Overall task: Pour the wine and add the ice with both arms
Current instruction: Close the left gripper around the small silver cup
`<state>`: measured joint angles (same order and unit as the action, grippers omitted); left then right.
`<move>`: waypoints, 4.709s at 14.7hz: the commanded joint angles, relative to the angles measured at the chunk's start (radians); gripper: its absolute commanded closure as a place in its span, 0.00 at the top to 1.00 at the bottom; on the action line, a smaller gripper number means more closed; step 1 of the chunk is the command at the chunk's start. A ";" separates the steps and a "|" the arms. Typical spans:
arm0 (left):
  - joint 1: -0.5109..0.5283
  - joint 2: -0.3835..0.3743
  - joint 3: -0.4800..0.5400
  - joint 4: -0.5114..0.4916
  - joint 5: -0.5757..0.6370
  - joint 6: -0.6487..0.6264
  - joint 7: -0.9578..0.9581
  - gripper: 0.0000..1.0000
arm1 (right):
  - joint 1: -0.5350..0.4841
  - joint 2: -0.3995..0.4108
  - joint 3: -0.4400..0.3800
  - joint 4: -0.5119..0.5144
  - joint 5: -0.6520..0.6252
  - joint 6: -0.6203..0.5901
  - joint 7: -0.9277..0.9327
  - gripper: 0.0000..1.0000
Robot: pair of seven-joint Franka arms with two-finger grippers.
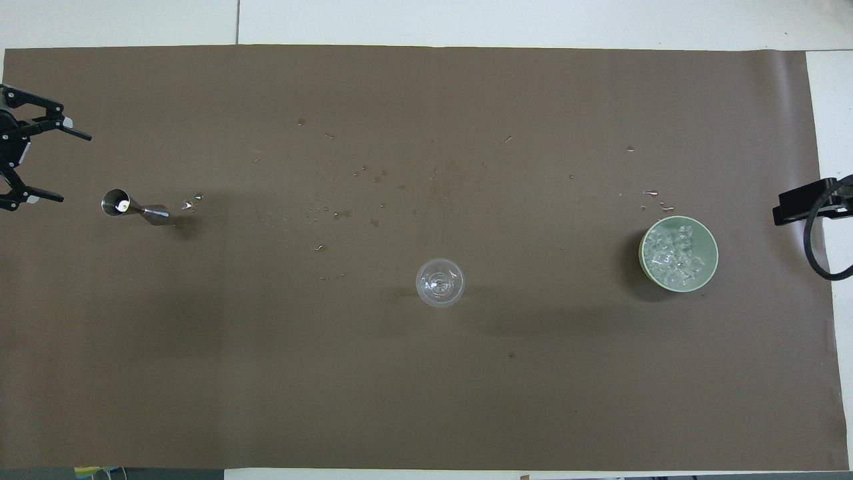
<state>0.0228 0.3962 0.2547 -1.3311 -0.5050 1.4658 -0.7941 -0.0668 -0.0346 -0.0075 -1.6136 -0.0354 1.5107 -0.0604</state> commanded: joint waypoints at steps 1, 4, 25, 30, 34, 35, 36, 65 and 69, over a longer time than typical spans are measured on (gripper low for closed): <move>0.050 0.088 0.051 0.050 -0.128 -0.051 -0.043 1.00 | -0.011 -0.011 0.004 -0.012 0.012 -0.001 -0.016 1.00; 0.103 0.160 0.054 0.049 -0.194 -0.078 -0.074 1.00 | -0.011 -0.011 0.004 -0.012 0.012 -0.001 -0.016 1.00; 0.203 0.141 0.040 -0.483 -0.630 0.169 0.007 1.00 | -0.011 -0.011 0.004 -0.012 0.012 -0.001 -0.016 1.00; 0.163 0.125 0.034 -0.533 -0.717 0.194 0.050 1.00 | -0.011 -0.011 0.004 -0.012 0.012 -0.001 -0.016 1.00; 0.164 0.115 0.034 -0.559 -0.721 0.192 0.081 1.00 | -0.011 -0.011 0.004 -0.012 0.012 -0.001 -0.016 1.00; 0.166 0.113 0.034 -0.563 -0.721 0.192 0.087 0.99 | -0.011 -0.011 0.004 -0.012 0.012 -0.001 -0.016 1.00; 0.166 0.113 0.034 -0.563 -0.721 0.192 0.095 0.99 | -0.011 -0.011 0.004 -0.012 0.012 -0.001 -0.016 1.00; 0.056 -0.164 0.044 -0.700 -0.644 0.094 0.076 0.00 | -0.011 -0.011 0.004 -0.012 0.012 -0.001 -0.016 1.00; -0.073 -0.292 0.046 -0.741 -0.567 0.111 0.010 0.00 | -0.011 -0.011 0.004 -0.012 0.012 -0.001 -0.016 1.00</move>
<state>0.0165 0.1989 0.2877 -2.0125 -1.1140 1.5500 -0.7412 -0.0668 -0.0346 -0.0075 -1.6137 -0.0354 1.5106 -0.0604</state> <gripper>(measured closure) 0.789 0.000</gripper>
